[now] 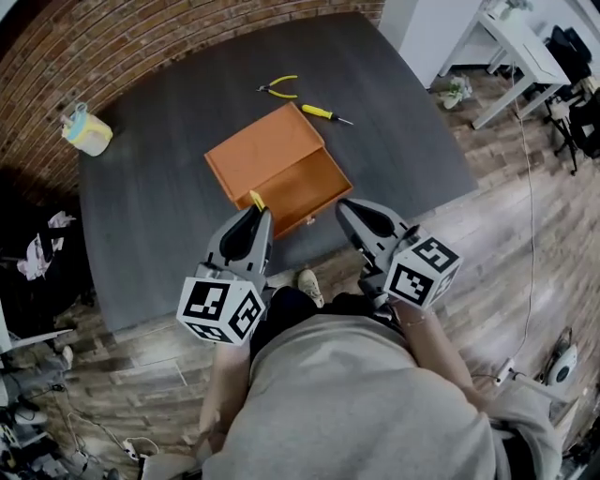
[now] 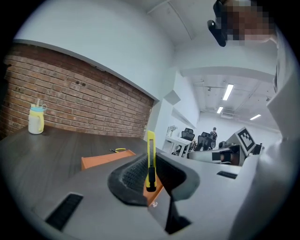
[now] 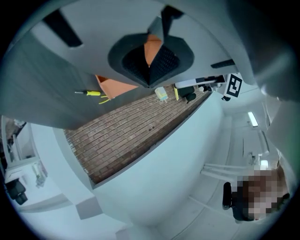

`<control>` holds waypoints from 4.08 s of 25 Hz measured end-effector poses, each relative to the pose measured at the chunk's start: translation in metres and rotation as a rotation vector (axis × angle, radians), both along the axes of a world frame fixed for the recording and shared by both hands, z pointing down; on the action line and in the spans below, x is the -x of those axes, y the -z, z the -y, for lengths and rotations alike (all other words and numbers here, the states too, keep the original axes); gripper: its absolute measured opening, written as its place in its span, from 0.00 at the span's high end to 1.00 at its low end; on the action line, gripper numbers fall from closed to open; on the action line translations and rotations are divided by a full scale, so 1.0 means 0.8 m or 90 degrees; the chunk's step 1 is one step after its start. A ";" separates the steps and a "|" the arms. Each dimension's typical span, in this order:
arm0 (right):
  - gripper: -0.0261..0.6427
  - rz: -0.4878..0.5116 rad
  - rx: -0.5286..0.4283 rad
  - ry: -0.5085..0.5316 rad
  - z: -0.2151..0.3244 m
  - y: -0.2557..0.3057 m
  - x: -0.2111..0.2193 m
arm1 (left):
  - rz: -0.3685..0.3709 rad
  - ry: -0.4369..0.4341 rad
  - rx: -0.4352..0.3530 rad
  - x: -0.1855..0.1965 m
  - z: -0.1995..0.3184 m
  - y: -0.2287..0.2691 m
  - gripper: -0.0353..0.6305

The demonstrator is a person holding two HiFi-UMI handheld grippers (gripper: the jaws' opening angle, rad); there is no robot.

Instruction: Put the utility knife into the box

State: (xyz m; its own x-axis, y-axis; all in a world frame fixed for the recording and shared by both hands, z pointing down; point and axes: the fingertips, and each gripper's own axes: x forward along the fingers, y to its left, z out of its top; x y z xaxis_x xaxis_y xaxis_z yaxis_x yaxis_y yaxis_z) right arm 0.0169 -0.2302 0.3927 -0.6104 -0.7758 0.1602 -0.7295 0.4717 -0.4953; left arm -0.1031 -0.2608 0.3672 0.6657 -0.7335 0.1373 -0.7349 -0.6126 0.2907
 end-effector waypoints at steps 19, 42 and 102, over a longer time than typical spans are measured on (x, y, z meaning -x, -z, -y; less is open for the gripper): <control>0.95 -0.015 0.057 0.002 0.034 -0.024 -0.014 | 0.049 -0.018 0.057 -0.007 0.046 -0.040 0.85; 0.95 -0.010 0.135 0.007 0.067 -0.065 -0.057 | 0.408 -0.239 0.067 -0.084 0.082 -0.141 0.85; 0.95 0.000 0.044 0.089 0.092 -0.003 -0.024 | 0.197 -0.219 0.085 -0.103 0.077 -0.059 0.88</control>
